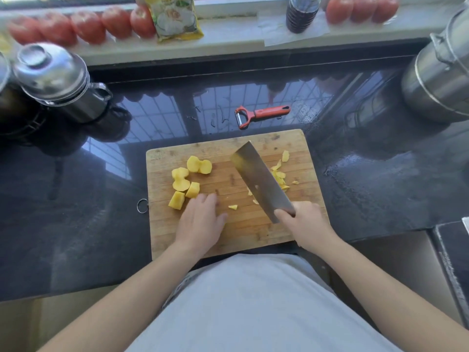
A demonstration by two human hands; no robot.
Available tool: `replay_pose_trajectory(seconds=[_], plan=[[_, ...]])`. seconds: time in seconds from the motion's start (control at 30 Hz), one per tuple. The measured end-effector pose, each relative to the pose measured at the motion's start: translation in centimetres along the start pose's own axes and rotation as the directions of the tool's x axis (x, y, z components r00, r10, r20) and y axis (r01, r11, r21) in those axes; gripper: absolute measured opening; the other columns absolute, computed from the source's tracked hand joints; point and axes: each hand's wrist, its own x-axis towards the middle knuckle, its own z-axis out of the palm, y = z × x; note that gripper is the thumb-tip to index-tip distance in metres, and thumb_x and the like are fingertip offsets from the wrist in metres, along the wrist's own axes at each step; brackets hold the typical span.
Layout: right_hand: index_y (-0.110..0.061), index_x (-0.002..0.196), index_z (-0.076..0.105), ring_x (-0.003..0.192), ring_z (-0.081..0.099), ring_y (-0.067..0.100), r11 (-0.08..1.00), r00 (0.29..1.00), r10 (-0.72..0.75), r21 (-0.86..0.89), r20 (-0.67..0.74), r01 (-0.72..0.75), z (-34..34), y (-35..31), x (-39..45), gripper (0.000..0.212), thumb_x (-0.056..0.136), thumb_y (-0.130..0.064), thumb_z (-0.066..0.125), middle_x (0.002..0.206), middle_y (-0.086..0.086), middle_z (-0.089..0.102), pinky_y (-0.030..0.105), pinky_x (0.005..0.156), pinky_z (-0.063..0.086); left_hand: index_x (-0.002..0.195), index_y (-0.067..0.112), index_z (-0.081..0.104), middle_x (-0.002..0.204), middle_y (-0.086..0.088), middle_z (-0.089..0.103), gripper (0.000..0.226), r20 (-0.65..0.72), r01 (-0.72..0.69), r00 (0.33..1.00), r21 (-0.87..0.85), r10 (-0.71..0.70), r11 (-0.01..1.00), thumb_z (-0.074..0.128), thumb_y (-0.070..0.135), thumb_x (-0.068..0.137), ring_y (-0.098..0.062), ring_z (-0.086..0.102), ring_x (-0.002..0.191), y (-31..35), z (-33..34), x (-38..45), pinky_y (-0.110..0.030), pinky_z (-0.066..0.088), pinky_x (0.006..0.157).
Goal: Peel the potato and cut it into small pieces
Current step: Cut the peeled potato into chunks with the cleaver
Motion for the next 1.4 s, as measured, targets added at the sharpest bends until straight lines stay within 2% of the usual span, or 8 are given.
replay_pose_trajectory(seconds=[0.33, 0.43, 0.57, 0.63, 0.93, 1.07, 1.2, 1.4], plan=[[-0.01, 0.07, 0.052, 0.043, 0.044, 0.022, 0.927, 0.989, 0.098, 0.35, 0.112, -0.132, -0.9, 0.1, -1.0, 0.029, 0.094, -0.024, 0.058, 0.056, 0.007, 0.048, 0.036, 0.051, 0.041, 0.099, 0.016, 0.056, 0.101, -0.005, 0.059, 0.011, -0.053, -0.204, 0.972, 0.276, 0.227, 0.939, 0.057, 0.005, 0.102, -0.027, 0.062, 0.085, 0.9, -0.8, 4.7, -0.034, 0.047, 0.064], [-0.009, 0.084, 0.053, 0.042, 0.035, 0.019, 0.831, 0.964, 0.077, 0.518, 0.255, -0.203, -0.9, -0.3, -1.2, 0.019, 0.098, -0.022, 0.058, 0.062, 0.007, 0.046, 0.03, 0.046, 0.035, 0.115, 0.014, 0.065, 0.111, -0.004, 0.066, 0.019, -0.093, -0.062, 0.995, -0.165, 0.047, 0.984, 0.055, 0.006, 0.102, -0.023, 0.066, 0.096, 2.2, -1.8, 4.1, -0.039, 0.058, 0.081], [-0.009, 0.099, 0.056, 0.043, 0.029, 0.015, 0.695, 0.884, -0.022, 0.642, 0.467, -0.322, -0.8, -1.2, -1.1, 0.015, 0.101, -0.023, 0.06, 0.064, 0.005, 0.043, 0.026, 0.043, 0.032, 0.134, 0.009, 0.061, 0.128, -0.014, 0.071, 0.041, 0.475, 0.477, 0.879, -0.874, 0.048, -0.086, 0.045, 0.003, 0.097, -0.028, 0.069, 0.115, 4.3, -4.0, 1.9, -0.046, 0.056, 0.1], [-0.009, 0.102, 0.058, 0.044, 0.029, 0.015, 0.695, 0.868, -0.035, 0.636, 0.496, -0.336, -0.5, -1.5, -0.8, 0.014, 0.1, -0.023, 0.061, 0.064, 0.004, 0.043, 0.026, 0.044, 0.031, 0.13, 0.001, 0.062, 0.128, -0.018, 0.07, 0.035, 0.532, 0.529, 0.845, -0.821, 0.052, -0.213, 0.044, 0.007, 0.1, -0.031, 0.069, 0.113, 3.5, -4.3, 1.3, -0.047, 0.055, 0.102], [-0.009, 0.1, 0.061, 0.045, 0.029, 0.016, 0.69, 0.931, 0.055, 0.661, 0.36, -0.296, -1.1, -1.0, -0.1, 0.013, 0.101, -0.022, 0.06, 0.063, 0.004, 0.042, 0.028, 0.046, 0.034, 0.146, 0.035, 0.058, 0.143, 0.015, 0.053, 0.04, 0.136, 0.216, 0.976, -0.443, -0.173, 0.87, 0.044, 0.022, 0.111, -0.01, 0.049, 0.123, -0.4, -6.6, 0.8, -0.021, 0.039, 0.092], [-0.007, 0.106, 0.062, 0.045, 0.029, 0.016, 0.689, 0.94, 0.058, 0.668, 0.336, -0.282, -1.3, -0.8, -0.5, 0.016, 0.101, -0.022, 0.06, 0.062, 0.004, 0.042, 0.028, 0.045, 0.033, 0.142, 0.025, 0.063, 0.143, 0.004, 0.059, 0.05, -0.051, -0.218, 0.976, -0.173, 0.213, 0.961, 0.049, -0.002, 0.102, -0.016, 0.049, 0.132, -2.8, -6.6, 0.2, -0.029, 0.041, 0.109], [-0.009, 0.102, 0.062, 0.045, 0.029, 0.016, 0.699, 0.939, 0.073, 0.654, 0.336, -0.289, -0.8, -0.1, -1.1, 0.013, 0.101, -0.022, 0.06, 0.062, 0.004, 0.042, 0.03, 0.046, 0.032, 0.146, 0.028, 0.057, 0.147, 0.007, 0.051, 0.057, 0.385, -0.595, 0.775, 0.182, 0.5, 0.783, 0.062, 0.004, 0.094, -0.018, 0.05, 0.127, -5.1, -4.1, 1.2, -0.037, 0.047, 0.106], [-0.008, 0.095, 0.057, 0.041, 0.031, 0.016, 0.736, 0.941, 0.088, 0.615, 0.327, -0.282, -0.2, 0.3, -1.9, 0.014, 0.102, -0.02, 0.058, 0.06, 0.003, 0.043, 0.028, 0.044, 0.034, 0.107, 0.018, 0.056, 0.105, -0.001, 0.065, 0.026, 0.238, -0.288, 0.945, 0.29, 0.223, 0.913, 0.05, 0.043, 0.105, -0.026, 0.066, 0.099, -1.9, -0.7, 0.5, -0.037, 0.051, 0.079]])
